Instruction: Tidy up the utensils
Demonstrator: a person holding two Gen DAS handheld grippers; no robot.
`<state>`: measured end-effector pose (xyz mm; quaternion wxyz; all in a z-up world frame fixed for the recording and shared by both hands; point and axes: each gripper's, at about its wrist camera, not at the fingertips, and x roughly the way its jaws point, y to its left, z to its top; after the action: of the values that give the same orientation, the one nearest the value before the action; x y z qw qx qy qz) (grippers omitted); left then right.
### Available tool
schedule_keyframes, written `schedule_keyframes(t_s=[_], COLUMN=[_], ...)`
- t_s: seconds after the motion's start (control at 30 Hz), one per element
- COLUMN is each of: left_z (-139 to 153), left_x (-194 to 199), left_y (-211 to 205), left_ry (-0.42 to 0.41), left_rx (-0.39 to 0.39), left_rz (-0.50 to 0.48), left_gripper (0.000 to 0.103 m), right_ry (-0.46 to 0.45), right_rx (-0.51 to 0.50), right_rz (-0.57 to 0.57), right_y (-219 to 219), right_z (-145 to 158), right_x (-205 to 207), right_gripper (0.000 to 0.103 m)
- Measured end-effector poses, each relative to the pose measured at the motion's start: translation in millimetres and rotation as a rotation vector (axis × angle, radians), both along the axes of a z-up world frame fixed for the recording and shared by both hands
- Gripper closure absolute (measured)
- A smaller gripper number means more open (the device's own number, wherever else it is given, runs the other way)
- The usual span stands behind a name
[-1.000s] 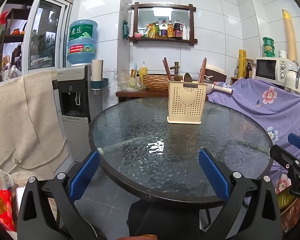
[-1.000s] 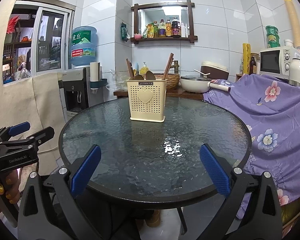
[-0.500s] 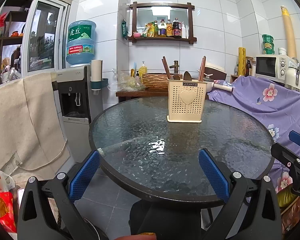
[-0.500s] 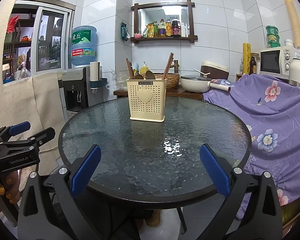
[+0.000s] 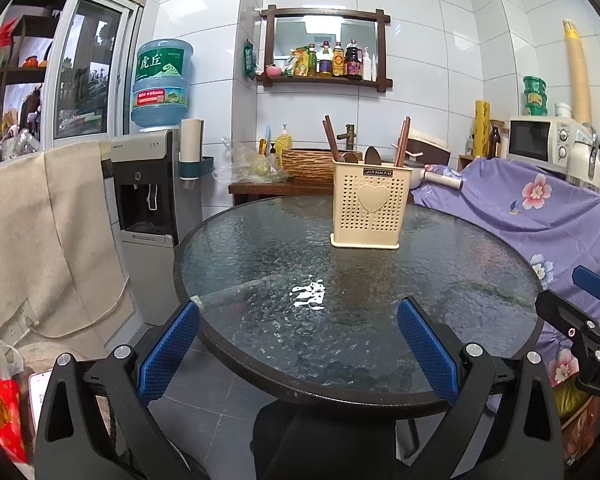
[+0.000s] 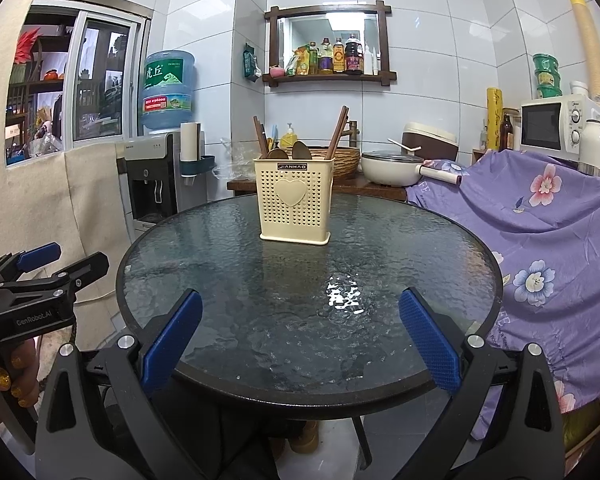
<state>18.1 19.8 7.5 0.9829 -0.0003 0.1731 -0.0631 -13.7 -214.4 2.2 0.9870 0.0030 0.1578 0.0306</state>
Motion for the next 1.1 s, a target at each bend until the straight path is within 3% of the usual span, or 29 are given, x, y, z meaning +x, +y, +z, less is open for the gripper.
schedule_keyframes(t_s=[1.1], left_z=[-1.7], left_x=[2.8], left_y=[-5.1], left_ry=[0.013], left_rx=[0.028], left_rz=[-0.004], left_gripper=[0.006], right_ry=[-0.007], right_rx=[0.006], right_rz=[-0.004], right_y=[-1.4], right_z=[-0.5], right_x=[0.1], right_gripper=[0.006])
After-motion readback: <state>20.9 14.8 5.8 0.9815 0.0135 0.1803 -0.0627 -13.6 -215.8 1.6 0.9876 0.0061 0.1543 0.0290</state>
